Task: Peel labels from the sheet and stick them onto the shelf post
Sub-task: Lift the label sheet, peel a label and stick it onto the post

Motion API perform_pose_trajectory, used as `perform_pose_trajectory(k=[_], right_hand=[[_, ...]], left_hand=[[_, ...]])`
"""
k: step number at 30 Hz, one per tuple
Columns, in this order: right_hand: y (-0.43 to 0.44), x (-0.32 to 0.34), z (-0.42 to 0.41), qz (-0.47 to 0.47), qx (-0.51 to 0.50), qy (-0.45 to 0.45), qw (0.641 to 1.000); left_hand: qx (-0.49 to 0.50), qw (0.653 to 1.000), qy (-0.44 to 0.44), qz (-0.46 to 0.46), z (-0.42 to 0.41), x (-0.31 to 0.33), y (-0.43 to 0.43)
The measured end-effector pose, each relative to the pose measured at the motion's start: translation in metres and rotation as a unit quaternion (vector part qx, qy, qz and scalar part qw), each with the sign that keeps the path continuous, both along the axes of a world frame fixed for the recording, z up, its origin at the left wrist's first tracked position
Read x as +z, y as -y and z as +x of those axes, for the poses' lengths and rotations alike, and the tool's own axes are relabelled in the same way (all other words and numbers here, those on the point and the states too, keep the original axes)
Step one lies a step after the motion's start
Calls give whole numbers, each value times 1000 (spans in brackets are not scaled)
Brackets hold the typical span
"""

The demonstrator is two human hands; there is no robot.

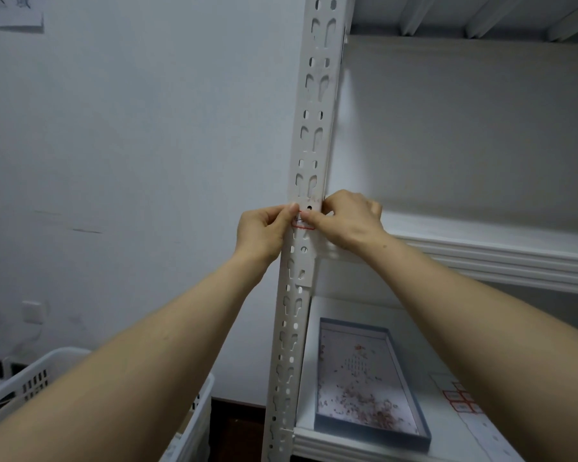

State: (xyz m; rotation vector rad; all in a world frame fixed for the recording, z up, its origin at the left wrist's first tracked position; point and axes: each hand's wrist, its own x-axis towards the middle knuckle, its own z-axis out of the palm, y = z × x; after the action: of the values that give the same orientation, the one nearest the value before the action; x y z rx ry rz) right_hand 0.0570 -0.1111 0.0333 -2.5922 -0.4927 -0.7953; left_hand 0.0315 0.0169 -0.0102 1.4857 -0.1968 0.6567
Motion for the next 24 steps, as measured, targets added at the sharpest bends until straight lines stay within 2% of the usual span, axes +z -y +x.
perform_pose_trajectory(k=[6, 11, 16, 21, 24], right_hand=[[13, 3, -5, -23, 52, -29, 998], [7, -4, 0, -32, 43, 3, 999], [13, 4, -10, -39, 78, -40, 995], [8, -1, -5, -53, 49, -16, 997], [12, 4, -5, -7, 91, -73, 993]], left_hand=[[-71, 997, -10, -13, -3, -5, -5], [-58, 998, 10, -3, 3, -8, -6], [-90, 996, 5, -14, 0, -10, -8], [-85, 996, 11, -9, -1, -8, -7], [-93, 995, -12, -31, -1, -8, -8]])
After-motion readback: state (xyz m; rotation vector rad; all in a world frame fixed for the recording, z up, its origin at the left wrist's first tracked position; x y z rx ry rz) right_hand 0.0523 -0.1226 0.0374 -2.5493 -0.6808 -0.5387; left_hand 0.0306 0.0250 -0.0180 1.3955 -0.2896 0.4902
